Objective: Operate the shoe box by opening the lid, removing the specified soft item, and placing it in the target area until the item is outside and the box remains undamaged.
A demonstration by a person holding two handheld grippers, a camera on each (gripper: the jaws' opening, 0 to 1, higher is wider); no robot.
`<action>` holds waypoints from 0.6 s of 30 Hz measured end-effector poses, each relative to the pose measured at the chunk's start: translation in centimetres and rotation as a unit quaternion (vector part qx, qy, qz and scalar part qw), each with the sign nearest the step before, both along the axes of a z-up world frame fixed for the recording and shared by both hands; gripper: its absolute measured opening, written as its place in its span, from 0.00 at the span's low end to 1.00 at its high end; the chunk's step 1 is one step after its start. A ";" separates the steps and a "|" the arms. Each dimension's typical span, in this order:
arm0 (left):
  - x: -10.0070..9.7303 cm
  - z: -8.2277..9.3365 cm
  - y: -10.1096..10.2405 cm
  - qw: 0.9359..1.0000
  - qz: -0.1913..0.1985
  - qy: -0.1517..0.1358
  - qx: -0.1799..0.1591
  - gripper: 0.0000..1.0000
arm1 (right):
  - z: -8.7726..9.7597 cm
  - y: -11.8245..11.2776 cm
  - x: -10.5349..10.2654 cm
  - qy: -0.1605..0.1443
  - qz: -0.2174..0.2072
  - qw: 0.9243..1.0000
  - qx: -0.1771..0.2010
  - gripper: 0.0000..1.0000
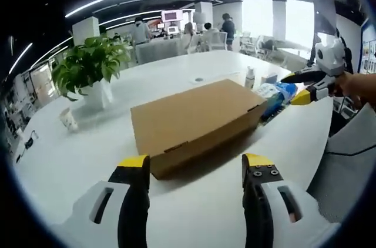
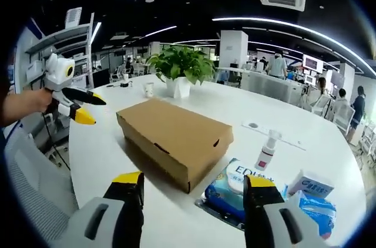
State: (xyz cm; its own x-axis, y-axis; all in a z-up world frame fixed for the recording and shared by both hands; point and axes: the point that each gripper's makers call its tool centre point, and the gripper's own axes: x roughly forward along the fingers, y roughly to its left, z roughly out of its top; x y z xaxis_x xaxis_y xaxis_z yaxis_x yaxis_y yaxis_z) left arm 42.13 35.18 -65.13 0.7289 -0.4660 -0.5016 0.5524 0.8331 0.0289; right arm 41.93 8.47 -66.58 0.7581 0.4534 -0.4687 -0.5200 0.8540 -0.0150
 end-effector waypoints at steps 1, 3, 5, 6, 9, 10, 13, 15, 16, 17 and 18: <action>-0.2 0.1 -0.2 1.000 -0.002 -0.002 -0.002 0.65 | 0.2 -0.3 -0.1 -0.001 -0.003 1.000 0.002 0.70; -0.9 0.4 -0.6 1.000 -0.010 -0.009 -0.002 0.68 | 0.6 -1.1 -0.5 -0.003 -0.012 1.000 0.007 0.70; -1.6 0.7 -1.0 1.000 -0.017 -0.013 -0.006 0.71 | 0.7 -1.9 -1.1 -0.009 -0.015 1.000 0.002 0.74; -1.9 0.8 -1.2 1.000 -0.019 -0.013 -0.008 0.72 | 0.7 -2.4 -1.5 -0.009 -0.017 1.000 -0.004 0.75; -2.8 0.9 -1.6 0.999 -0.029 -0.013 -0.007 0.77 | 0.5 -3.4 -2.6 -0.006 -0.019 1.000 -0.012 0.77; -3.0 0.9 -1.7 0.999 -0.031 -0.013 -0.006 0.79 | 0.5 -3.7 -3.0 -0.007 -0.020 1.000 -0.014 0.80; -3.9 1.3 -2.0 0.999 -0.034 -0.014 -0.016 0.81 | 0.3 -4.7 -4.3 -0.006 -0.024 1.000 -0.018 0.85; -4.3 1.7 -2.3 0.999 -0.036 -0.018 -0.028 0.84 | 0.4 -5.3 -5.1 -0.006 -0.030 0.999 -0.016 0.87; -4.7 1.9 -2.5 0.998 -0.038 -0.022 -0.034 0.85 | 0.4 -5.6 -5.4 -0.003 -0.035 0.999 -0.008 0.87; -4.9 1.9 -2.6 0.998 -0.040 -0.022 -0.035 0.87 | 0.4 -5.7 -5.7 -0.001 -0.037 0.999 -0.004 0.88; -5.2 1.9 -2.8 0.998 -0.041 -0.022 -0.034 0.88 | 0.4 -6.1 -6.1 -0.001 -0.042 0.999 -0.002 0.89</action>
